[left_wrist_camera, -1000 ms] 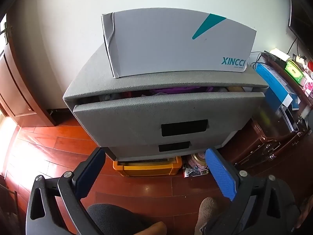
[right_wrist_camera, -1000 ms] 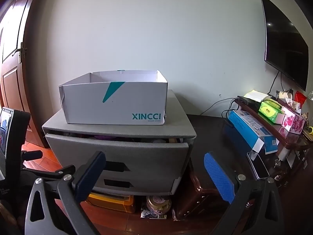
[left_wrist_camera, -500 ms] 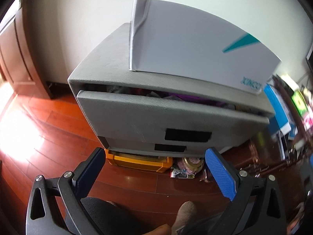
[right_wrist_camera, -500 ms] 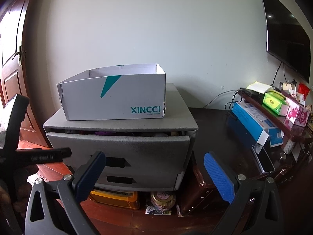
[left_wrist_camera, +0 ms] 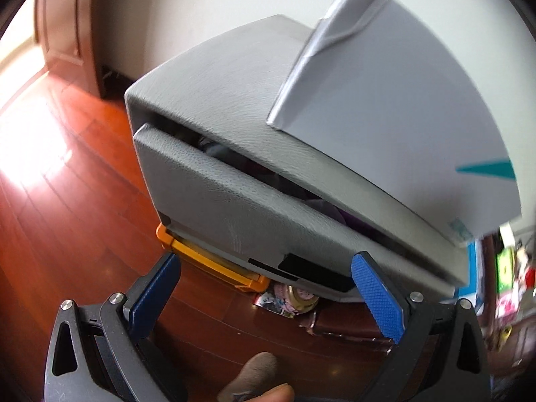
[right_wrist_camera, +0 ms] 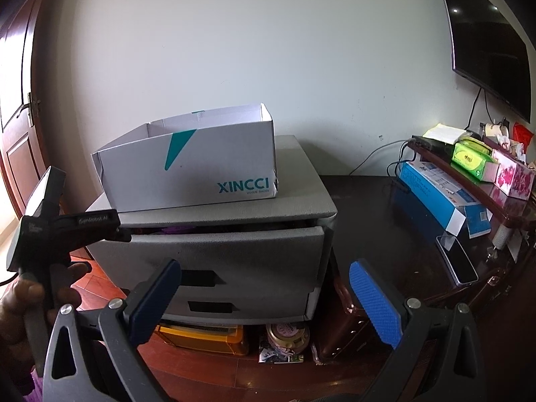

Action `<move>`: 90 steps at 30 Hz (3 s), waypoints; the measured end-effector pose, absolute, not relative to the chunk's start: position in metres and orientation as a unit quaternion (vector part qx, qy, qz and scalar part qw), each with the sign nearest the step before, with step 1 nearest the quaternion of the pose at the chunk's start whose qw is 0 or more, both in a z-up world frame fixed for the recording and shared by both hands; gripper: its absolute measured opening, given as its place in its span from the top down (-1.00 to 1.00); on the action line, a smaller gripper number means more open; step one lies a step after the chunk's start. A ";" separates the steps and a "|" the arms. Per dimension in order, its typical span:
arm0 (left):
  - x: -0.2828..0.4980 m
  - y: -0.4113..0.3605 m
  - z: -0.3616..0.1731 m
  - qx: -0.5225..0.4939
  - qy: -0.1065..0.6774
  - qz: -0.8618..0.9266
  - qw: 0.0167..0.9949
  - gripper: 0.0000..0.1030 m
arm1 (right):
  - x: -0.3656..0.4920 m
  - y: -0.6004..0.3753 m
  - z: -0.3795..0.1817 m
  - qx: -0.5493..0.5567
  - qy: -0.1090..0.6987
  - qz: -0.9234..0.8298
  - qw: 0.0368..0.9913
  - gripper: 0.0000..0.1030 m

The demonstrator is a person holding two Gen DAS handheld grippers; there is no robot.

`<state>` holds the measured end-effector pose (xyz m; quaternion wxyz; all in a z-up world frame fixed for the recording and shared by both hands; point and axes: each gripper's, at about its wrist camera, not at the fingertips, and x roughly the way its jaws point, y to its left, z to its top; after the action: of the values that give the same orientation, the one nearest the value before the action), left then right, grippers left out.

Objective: Take underwear out of drawer
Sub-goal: 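Hook the left gripper fingers under the grey drawer front's handle lip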

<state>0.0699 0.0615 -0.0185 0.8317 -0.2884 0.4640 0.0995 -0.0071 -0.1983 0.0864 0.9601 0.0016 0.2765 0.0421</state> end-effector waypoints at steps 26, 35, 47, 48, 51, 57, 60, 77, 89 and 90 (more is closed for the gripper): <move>0.060 0.043 -0.031 -0.182 0.444 0.130 0.868 -0.96 | -0.006 -0.196 0.079 -0.001 0.285 0.050 0.957 -1.00; 0.059 0.034 -0.028 -0.165 0.441 0.120 0.874 -0.96 | -0.007 -0.195 0.080 -0.006 0.284 0.055 0.957 -1.00; 0.071 0.047 -0.036 -0.192 0.457 0.127 0.859 -0.96 | -0.005 -0.195 0.077 -0.001 0.293 0.054 0.955 -1.00; 0.072 0.049 -0.034 -0.191 0.458 0.127 0.859 -0.96 | -0.004 -0.195 0.076 0.000 0.294 0.054 0.954 -1.00; 0.075 0.052 -0.034 -0.196 0.460 0.130 0.856 -0.96 | -0.004 -0.195 0.074 0.002 0.298 0.055 0.953 -1.00; 0.090 0.068 -0.045 -0.239 0.479 0.144 0.832 -1.00 | -0.003 -0.192 0.071 -0.003 0.301 0.059 0.952 -1.00; 0.090 0.072 -0.049 -0.259 0.478 0.145 0.827 -1.00 | -0.001 -0.192 0.069 -0.003 0.306 0.061 0.950 -1.00; 0.090 0.079 -0.055 -0.365 0.473 0.110 0.794 -0.78 | 0.002 -0.189 0.061 -0.001 0.330 0.073 0.941 -1.00; 0.093 0.084 -0.063 -0.428 0.475 0.106 0.761 -0.89 | 0.006 -0.190 0.054 0.011 0.348 0.085 0.934 -1.00; 0.093 0.087 -0.067 -0.443 0.470 0.107 0.756 -0.90 | 0.006 -0.190 0.054 0.009 0.348 0.085 0.934 -1.00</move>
<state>0.0929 0.0867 -0.0668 0.7558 -0.4431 0.4700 0.1071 0.0059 -0.1901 0.0536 0.9337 0.0093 0.3479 0.0848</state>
